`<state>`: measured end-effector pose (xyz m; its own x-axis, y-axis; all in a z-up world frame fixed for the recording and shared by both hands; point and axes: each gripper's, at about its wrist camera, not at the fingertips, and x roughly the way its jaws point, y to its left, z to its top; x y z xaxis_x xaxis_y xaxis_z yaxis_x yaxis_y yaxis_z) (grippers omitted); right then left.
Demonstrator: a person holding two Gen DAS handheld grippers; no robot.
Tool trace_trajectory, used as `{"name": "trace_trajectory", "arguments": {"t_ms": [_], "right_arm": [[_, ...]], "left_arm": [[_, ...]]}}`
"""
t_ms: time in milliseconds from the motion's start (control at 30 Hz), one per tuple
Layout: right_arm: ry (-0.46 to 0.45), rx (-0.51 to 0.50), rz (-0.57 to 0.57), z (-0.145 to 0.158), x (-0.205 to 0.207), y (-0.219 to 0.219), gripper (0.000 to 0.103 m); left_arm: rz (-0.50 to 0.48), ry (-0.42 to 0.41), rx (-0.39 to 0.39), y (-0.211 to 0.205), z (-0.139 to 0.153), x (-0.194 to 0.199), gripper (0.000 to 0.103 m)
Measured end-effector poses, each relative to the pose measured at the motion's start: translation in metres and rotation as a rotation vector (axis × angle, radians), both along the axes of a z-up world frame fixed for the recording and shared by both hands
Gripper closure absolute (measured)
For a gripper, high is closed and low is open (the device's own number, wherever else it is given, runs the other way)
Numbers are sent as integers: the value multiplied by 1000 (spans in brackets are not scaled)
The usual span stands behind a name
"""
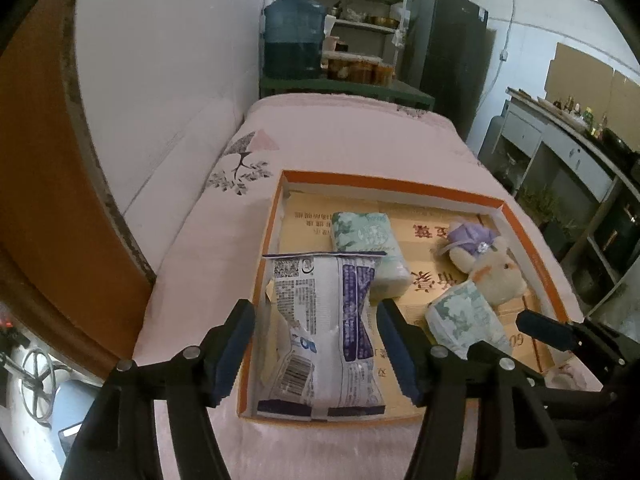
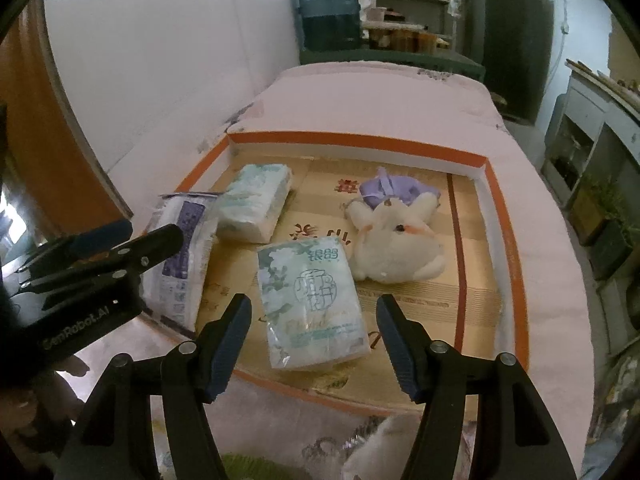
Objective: Organize soft objects
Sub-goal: 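Open both tools to drop the snack bag and tissue pack into the box, then move both tools back toward the pile of soft items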
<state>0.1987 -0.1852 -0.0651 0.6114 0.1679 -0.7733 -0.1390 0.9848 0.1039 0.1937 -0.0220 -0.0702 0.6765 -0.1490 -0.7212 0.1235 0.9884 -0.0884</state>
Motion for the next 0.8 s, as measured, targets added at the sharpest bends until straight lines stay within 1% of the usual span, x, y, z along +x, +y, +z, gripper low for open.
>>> {"name": "trace_trajectory", "arguments": {"t_ms": [200,800], "right_arm": [[-31,11,-3,15,-14,-2,36],[-75,17,-11,43,-54,0,36]], "left_arm": [[3,-24,-17,3,14,-12,40],[-14,-75,-14,3,41,-52,40]]}}
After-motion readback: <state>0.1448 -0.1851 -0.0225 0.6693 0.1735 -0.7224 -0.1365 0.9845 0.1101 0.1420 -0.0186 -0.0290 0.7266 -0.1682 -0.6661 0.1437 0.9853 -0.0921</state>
